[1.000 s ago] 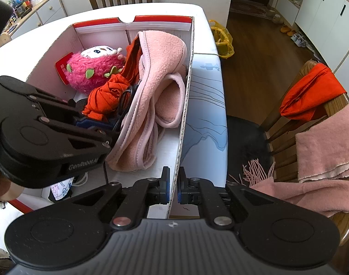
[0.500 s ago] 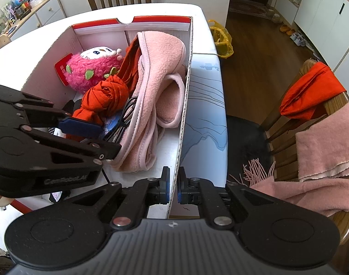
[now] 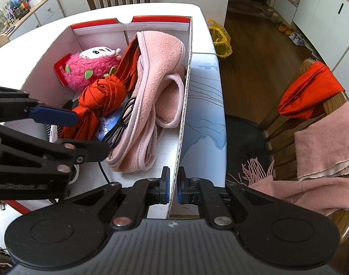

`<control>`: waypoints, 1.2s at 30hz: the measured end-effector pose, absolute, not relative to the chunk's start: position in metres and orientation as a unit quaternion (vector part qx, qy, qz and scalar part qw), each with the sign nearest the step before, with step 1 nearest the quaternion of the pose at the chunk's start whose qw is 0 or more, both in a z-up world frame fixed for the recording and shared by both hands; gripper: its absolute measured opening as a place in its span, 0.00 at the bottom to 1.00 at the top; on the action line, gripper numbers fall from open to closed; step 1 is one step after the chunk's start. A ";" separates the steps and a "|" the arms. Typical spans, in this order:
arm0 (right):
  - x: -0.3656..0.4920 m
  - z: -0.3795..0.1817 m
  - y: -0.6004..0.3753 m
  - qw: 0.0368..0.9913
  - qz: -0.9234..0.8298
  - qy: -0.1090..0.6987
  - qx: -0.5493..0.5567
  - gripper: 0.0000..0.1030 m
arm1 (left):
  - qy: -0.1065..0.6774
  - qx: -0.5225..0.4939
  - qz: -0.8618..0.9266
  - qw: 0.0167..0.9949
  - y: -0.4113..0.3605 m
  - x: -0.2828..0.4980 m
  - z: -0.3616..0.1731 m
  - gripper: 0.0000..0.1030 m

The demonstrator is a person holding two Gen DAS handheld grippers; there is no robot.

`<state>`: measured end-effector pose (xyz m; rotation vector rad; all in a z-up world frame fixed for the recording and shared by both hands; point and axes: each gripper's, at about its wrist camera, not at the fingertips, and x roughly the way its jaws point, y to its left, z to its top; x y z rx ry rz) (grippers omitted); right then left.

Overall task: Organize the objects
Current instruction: 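Carry the black cable into the shoebox and open the left gripper, then move the left gripper to the white rabbit brooch and grasp it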

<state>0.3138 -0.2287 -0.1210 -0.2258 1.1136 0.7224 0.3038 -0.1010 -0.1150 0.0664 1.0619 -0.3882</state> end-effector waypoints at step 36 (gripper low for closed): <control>0.310 -0.120 -0.221 0.787 0.309 0.521 -0.120 0.05 | 0.434 -0.018 -0.118 0.893 -0.018 0.272 -0.055 0.99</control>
